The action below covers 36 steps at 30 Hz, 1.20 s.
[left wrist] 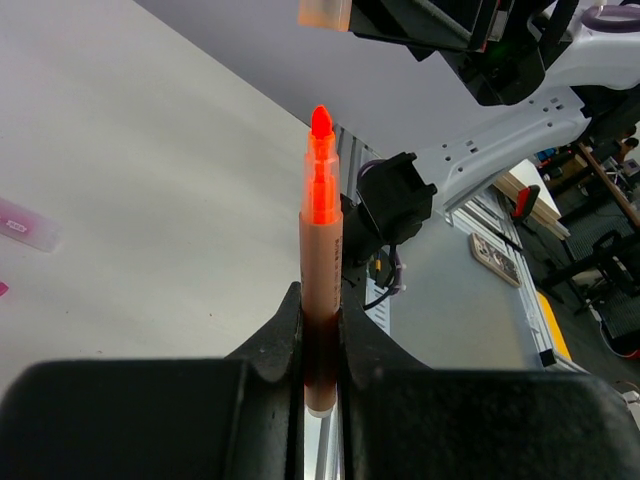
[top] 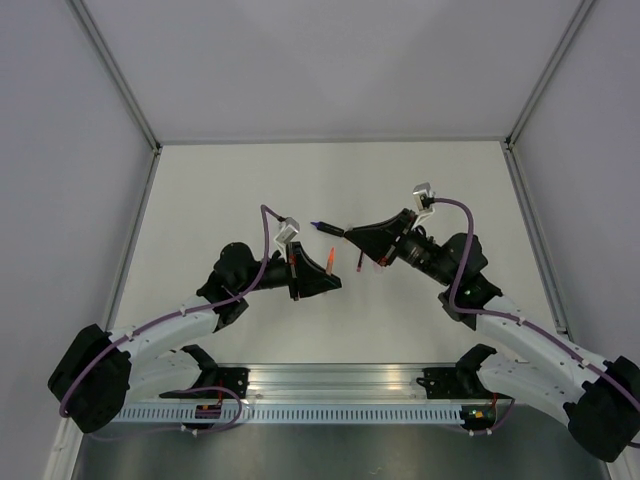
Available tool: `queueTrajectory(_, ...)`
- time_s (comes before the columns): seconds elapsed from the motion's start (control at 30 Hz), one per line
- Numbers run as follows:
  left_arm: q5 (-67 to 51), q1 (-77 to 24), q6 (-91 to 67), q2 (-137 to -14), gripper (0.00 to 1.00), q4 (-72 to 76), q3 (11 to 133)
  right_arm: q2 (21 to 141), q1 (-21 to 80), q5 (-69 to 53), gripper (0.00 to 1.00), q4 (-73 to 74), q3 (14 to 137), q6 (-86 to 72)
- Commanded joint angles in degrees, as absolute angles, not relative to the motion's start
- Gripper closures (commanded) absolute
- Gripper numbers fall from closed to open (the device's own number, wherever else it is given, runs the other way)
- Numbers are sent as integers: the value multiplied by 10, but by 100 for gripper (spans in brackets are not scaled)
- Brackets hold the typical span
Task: Insert the pens into the pen caps
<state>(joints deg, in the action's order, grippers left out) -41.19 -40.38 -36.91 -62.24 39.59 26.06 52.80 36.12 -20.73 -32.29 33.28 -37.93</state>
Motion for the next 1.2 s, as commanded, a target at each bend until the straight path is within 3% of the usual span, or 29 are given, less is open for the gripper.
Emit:
queueTrajectory(0.0, -432, -409, -380, -617, 98, 431, 285, 542, 378, -216, 100, -362, 359, -376)
queueTrajectory(1.17, -395, -409, -366, -577, 98, 413, 270, 569, 445, -217, 100, -276, 375, -332)
